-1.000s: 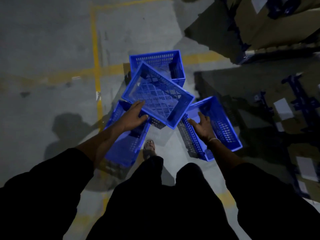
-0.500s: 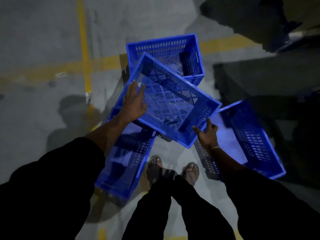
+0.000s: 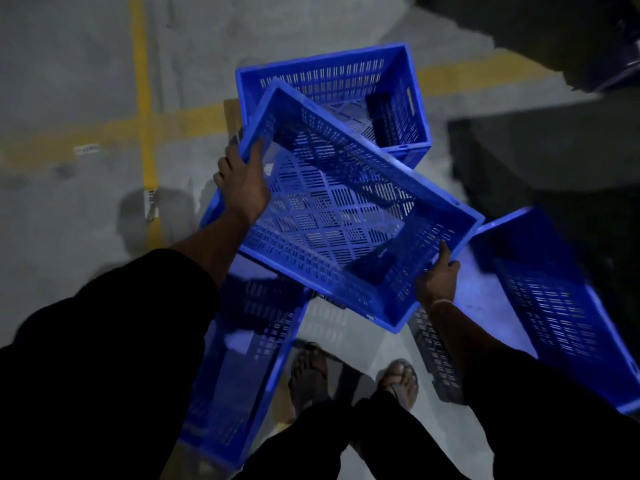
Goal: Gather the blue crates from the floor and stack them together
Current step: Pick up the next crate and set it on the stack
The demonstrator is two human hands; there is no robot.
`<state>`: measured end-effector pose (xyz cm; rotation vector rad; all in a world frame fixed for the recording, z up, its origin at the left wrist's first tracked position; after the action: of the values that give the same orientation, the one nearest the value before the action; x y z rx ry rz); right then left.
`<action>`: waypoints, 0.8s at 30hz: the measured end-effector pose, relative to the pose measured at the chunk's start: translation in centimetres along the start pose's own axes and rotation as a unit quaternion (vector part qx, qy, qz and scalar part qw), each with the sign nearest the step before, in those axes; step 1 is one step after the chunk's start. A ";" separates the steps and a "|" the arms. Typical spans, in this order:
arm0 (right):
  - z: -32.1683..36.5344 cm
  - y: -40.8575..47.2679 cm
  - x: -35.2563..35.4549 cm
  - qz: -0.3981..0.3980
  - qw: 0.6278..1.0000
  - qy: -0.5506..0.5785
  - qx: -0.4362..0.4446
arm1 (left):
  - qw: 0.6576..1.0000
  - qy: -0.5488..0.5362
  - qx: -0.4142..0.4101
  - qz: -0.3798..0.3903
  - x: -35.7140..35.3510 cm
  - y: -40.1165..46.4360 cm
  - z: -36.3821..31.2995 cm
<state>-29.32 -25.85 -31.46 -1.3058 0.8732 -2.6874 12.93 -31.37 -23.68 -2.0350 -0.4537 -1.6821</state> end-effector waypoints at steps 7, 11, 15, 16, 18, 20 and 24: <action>0.4 -1.1 3.6 -0.008 1.000 0.005 0.008 | 0.999 -0.010 -0.037 -0.018 5.0 -0.2 -1.2; 2.2 -3.3 7.5 -0.011 1.000 0.025 0.014 | 0.998 -0.003 -0.054 -0.018 9.8 -1.7 -1.8; 3.8 -5.7 11.9 -0.010 0.999 0.016 0.033 | 0.997 0.013 -0.067 -0.017 14.8 -3.2 -2.2; 4.0 -6.5 12.9 -0.008 0.999 0.015 0.033 | 0.997 0.017 -0.075 -0.014 15.9 -3.7 -2.3; 4.4 -8.3 15.0 -0.004 0.999 0.016 0.030 | 0.996 0.021 -0.088 -0.004 17.9 -4.9 -2.5; 4.9 -10.3 17.4 -0.007 0.999 0.009 0.032 | 0.995 0.024 -0.098 0.009 19.7 -6.2 -2.6; 5.3 -14.8 22.0 -0.019 1.000 -0.008 0.011 | 0.989 0.022 -0.131 0.057 22.9 -8.9 -3.1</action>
<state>-36.58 -21.63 -5.76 -1.3507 0.8220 -2.7034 10.22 -26.43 0.48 -2.1549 -0.1012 -1.7897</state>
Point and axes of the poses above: each hand's wrist, its own y-axis towards the middle knuckle, its own x-axis out of the back of the hand, z = x × y, the point moved 6 cm from there along y, towards the middle knuckle, and after that the axes turned 5 degrees about x, right-handed, at the moved point
